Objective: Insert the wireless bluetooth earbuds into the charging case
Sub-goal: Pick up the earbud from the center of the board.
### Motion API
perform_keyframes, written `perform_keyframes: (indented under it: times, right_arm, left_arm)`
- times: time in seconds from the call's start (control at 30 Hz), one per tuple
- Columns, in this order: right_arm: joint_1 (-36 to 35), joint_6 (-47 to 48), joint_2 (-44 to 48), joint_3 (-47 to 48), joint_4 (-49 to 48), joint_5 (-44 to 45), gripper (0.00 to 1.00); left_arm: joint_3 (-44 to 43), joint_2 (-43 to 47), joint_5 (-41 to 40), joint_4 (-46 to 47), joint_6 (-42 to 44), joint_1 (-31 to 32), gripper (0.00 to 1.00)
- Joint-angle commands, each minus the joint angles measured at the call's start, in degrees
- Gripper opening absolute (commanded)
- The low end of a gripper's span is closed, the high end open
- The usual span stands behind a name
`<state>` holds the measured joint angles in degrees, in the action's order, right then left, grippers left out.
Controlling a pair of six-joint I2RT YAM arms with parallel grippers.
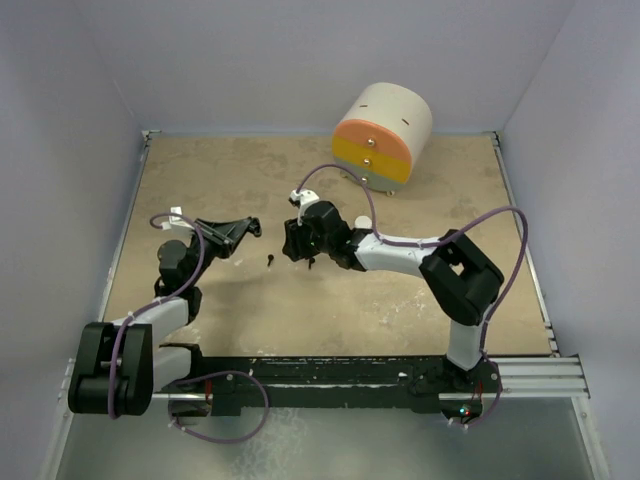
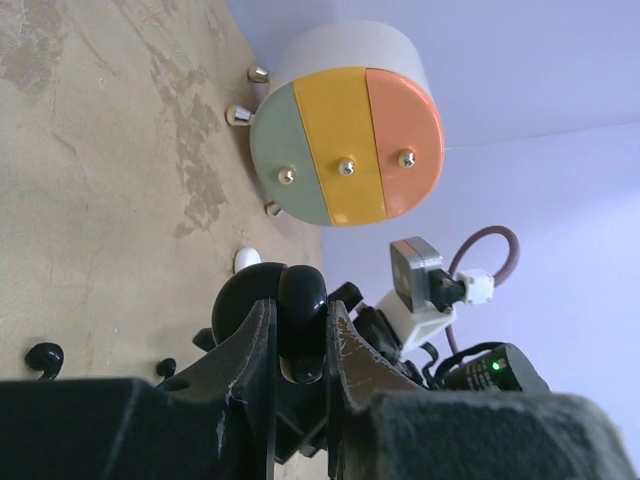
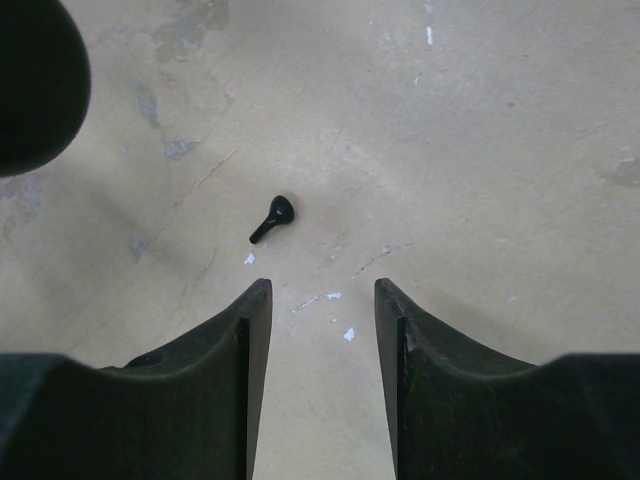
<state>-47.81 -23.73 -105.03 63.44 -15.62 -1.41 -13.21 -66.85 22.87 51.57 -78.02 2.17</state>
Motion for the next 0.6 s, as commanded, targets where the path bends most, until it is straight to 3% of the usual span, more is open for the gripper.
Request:
perform_keyframes:
  times: [0.0,0.57]
  right_arm:
    - [-0.4,0.3,-2.7,6.0,4.4,-1.3,0.46]
    - [-3.3,-4.6,-13.4,18.2,11.3,-3.5,0.48]
  left_arm:
    - [1.6,1.0,3.0,6.0,-2.9,-2.0,0.0]
    - [5.3,2.0,3.5,11.4,-7.1,-5.8,0.0]
